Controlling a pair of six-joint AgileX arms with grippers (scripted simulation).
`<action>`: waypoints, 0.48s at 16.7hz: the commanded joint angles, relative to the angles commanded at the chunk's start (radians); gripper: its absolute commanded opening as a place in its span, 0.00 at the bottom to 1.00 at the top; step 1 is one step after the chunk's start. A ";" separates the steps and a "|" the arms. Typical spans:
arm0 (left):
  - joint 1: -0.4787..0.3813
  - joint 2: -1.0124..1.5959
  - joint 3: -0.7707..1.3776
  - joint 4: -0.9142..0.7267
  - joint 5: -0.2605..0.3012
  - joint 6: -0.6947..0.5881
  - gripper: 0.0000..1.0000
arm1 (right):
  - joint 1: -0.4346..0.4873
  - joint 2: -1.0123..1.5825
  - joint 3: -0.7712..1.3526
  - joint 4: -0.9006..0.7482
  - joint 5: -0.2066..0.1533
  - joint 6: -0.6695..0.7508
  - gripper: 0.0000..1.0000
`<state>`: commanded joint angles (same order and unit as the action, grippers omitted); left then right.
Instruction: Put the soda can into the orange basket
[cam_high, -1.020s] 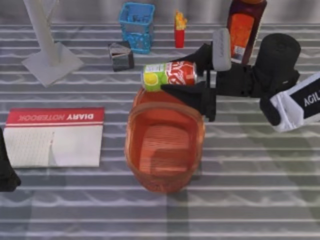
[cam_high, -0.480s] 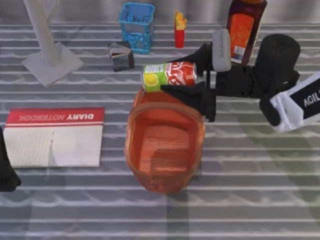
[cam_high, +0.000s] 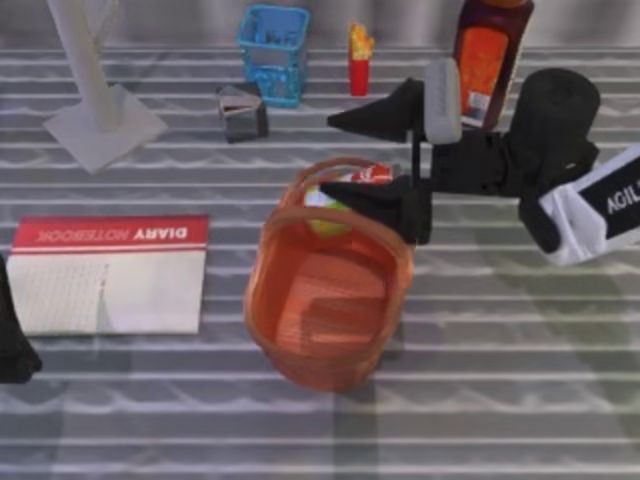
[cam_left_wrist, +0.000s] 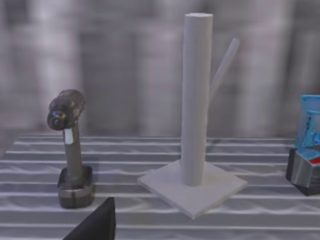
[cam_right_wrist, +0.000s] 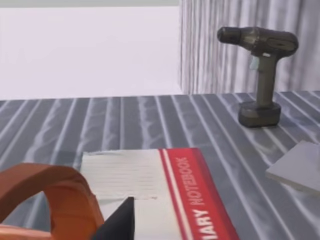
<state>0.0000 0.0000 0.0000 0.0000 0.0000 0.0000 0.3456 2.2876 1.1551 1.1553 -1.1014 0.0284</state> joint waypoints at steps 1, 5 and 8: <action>0.000 0.000 0.000 0.000 0.000 0.000 1.00 | 0.000 0.000 0.000 0.000 0.000 0.000 1.00; 0.000 0.000 0.000 0.000 0.000 0.000 1.00 | 0.000 0.000 0.000 0.000 0.000 0.000 1.00; -0.004 0.010 0.008 -0.008 0.001 0.004 1.00 | -0.004 -0.009 -0.006 -0.006 0.004 -0.001 1.00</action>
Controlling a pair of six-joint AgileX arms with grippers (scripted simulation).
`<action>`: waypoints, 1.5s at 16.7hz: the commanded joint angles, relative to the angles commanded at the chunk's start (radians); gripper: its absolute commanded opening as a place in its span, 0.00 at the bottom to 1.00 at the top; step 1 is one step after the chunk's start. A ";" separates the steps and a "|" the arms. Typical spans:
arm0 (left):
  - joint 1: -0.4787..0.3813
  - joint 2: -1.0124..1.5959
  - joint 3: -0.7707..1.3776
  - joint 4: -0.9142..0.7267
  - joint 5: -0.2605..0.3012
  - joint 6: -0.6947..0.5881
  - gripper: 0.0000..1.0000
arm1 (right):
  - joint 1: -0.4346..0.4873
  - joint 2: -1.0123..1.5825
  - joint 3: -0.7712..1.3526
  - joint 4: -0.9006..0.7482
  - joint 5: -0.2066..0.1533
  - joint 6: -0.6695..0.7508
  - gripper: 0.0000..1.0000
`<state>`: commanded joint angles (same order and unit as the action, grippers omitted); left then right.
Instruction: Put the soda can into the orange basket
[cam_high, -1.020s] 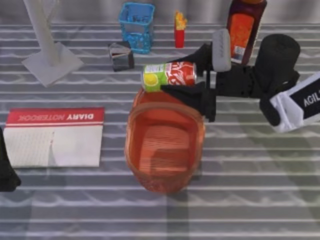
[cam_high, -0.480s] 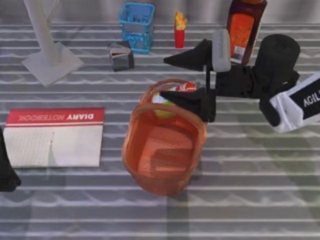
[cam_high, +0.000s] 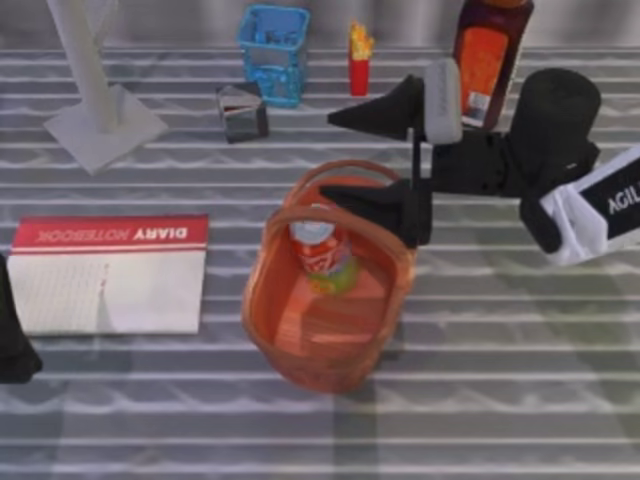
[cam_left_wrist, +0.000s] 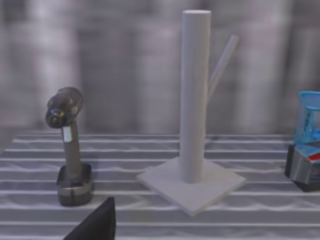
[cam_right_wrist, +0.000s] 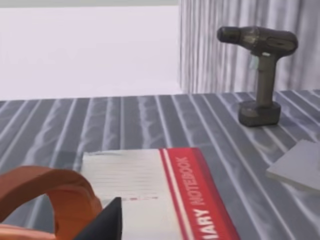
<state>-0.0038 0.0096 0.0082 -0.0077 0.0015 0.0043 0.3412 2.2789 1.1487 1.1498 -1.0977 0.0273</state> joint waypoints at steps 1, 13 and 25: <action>-0.008 0.020 0.017 -0.016 0.003 0.009 1.00 | -0.002 -0.017 -0.014 -0.011 0.007 -0.002 1.00; -0.287 0.863 0.761 -0.647 0.047 0.423 1.00 | -0.123 -0.797 -0.509 -0.441 0.399 -0.037 1.00; -0.622 1.938 1.829 -1.350 0.030 1.003 1.00 | -0.284 -1.946 -1.035 -1.005 0.945 -0.033 1.00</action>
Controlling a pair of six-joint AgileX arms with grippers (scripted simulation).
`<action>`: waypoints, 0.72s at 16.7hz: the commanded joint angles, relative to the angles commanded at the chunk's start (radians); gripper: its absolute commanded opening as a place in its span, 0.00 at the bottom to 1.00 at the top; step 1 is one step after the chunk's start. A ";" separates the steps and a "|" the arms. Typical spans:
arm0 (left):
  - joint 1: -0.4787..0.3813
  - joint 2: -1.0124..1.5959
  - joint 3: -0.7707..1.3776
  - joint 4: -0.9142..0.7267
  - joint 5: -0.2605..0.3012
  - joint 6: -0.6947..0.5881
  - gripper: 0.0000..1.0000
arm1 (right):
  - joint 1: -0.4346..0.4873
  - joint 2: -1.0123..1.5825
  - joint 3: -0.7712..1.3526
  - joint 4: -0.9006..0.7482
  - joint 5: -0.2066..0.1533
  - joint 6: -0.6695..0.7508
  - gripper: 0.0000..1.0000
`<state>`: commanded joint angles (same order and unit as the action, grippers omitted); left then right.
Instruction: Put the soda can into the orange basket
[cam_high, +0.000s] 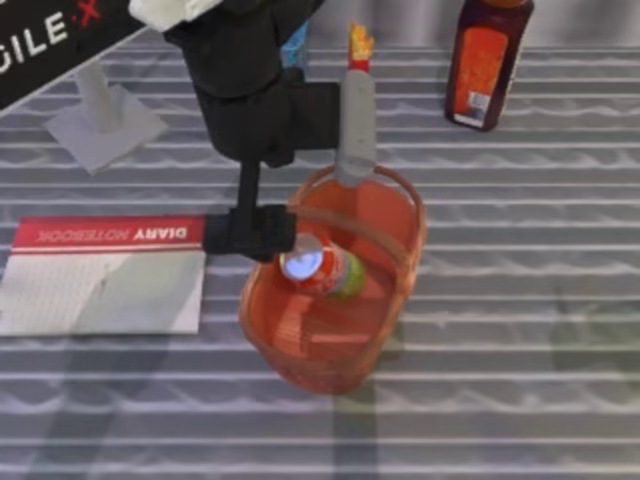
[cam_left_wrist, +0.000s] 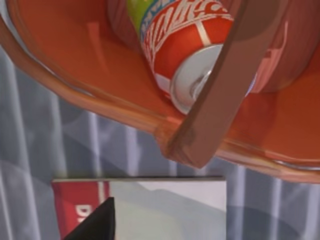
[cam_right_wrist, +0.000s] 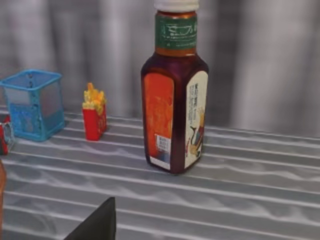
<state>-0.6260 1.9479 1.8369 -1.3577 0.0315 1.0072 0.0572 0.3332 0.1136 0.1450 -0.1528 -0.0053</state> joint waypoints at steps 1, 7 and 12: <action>-0.018 0.062 0.069 -0.035 -0.005 0.035 1.00 | -0.010 -0.074 -0.027 -0.033 0.033 0.001 1.00; -0.080 0.273 0.316 -0.144 -0.028 0.159 1.00 | -0.046 -0.327 -0.112 -0.142 0.150 0.005 1.00; -0.077 0.276 0.321 -0.144 -0.027 0.161 1.00 | -0.047 -0.333 -0.114 -0.145 0.153 0.005 1.00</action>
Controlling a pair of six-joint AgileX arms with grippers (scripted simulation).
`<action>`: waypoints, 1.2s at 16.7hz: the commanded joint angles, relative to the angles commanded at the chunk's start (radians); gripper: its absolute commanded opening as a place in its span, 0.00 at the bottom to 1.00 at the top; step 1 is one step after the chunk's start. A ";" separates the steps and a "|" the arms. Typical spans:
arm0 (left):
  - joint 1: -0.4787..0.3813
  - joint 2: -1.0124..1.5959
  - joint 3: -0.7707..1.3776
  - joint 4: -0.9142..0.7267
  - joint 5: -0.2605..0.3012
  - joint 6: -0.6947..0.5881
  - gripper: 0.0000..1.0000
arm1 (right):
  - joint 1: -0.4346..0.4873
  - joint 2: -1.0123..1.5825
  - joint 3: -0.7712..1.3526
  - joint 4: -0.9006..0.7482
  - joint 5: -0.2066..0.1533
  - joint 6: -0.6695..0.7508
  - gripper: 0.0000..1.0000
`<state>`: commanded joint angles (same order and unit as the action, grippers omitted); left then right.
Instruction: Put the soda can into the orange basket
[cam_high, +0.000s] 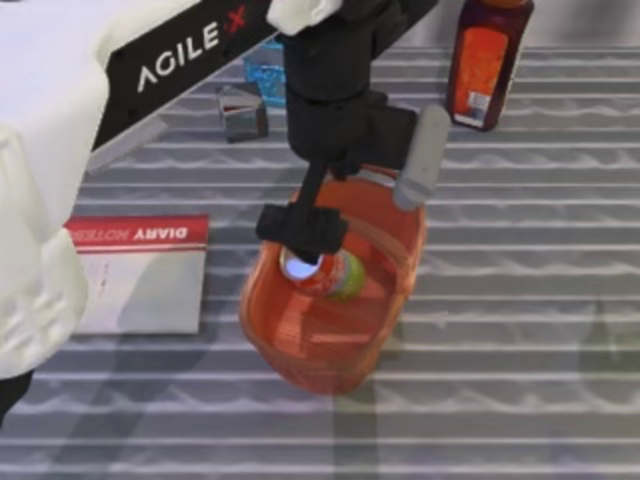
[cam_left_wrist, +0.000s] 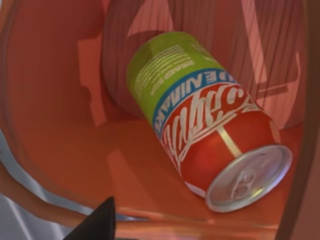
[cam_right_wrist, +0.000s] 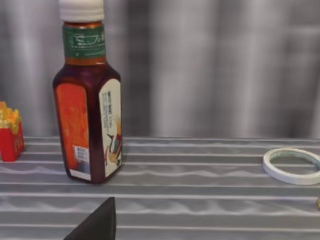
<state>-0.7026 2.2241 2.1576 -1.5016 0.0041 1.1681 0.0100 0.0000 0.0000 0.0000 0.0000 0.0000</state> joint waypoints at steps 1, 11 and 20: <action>-0.001 0.000 -0.004 0.003 0.000 0.001 1.00 | 0.000 0.000 0.000 0.000 0.000 0.000 1.00; -0.004 -0.011 -0.100 0.086 -0.001 0.002 0.92 | 0.000 0.000 0.000 0.000 0.000 0.000 1.00; -0.004 -0.011 -0.100 0.086 -0.001 0.002 0.25 | 0.000 0.000 0.000 0.000 0.000 0.000 1.00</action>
<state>-0.7070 2.2128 2.0580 -1.4155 0.0029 1.1698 0.0100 0.0000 0.0000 0.0000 0.0000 0.0000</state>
